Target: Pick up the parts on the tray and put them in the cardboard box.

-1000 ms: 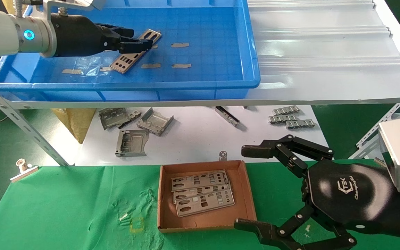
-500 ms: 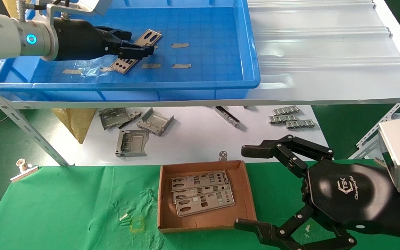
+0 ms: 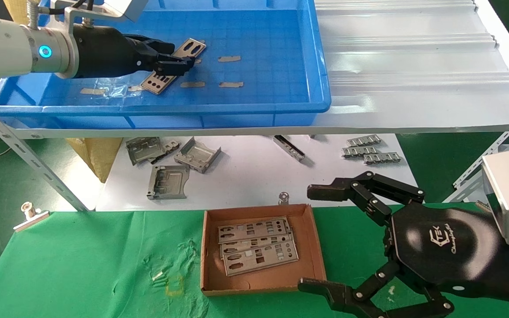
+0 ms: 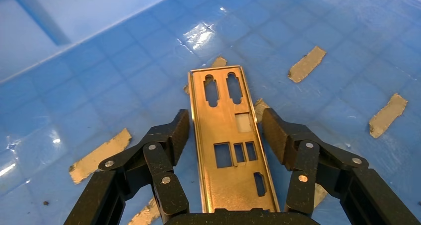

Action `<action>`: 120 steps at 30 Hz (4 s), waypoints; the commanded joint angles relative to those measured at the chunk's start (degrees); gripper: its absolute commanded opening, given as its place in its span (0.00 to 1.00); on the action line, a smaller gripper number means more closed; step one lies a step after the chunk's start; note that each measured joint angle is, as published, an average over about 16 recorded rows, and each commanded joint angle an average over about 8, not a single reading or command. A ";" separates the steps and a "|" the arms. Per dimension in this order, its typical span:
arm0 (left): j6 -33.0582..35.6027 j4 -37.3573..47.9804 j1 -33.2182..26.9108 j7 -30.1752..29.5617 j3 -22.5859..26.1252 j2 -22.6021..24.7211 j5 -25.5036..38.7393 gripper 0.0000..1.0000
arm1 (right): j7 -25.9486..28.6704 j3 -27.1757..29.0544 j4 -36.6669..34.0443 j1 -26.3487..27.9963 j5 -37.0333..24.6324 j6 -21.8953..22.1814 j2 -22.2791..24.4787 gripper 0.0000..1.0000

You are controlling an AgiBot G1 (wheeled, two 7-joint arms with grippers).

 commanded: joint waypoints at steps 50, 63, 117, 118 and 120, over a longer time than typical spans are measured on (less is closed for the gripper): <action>35.21 -38.91 19.52 17.72 -6.34 -23.45 -27.85 0.00 | -0.01 -0.02 0.00 0.00 0.01 0.01 0.01 1.00; 18.63 -32.79 33.42 37.67 -3.25 -11.00 -20.82 0.00 | -0.01 -0.02 0.00 0.01 0.01 0.01 0.01 1.00; 38.91 5.04 26.78 53.37 -4.95 -2.21 -25.78 1.00 | -0.02 -0.03 -0.01 0.00 0.03 0.03 0.02 1.00; 38.76 4.82 26.82 53.28 -4.97 -2.25 -25.75 1.00 | -0.02 -0.03 -0.01 0.00 0.03 0.02 0.02 1.00; 38.49 4.07 27.04 52.86 -5.13 -2.53 -25.85 1.00 | -0.02 -0.03 -0.01 0.00 0.03 0.02 0.02 1.00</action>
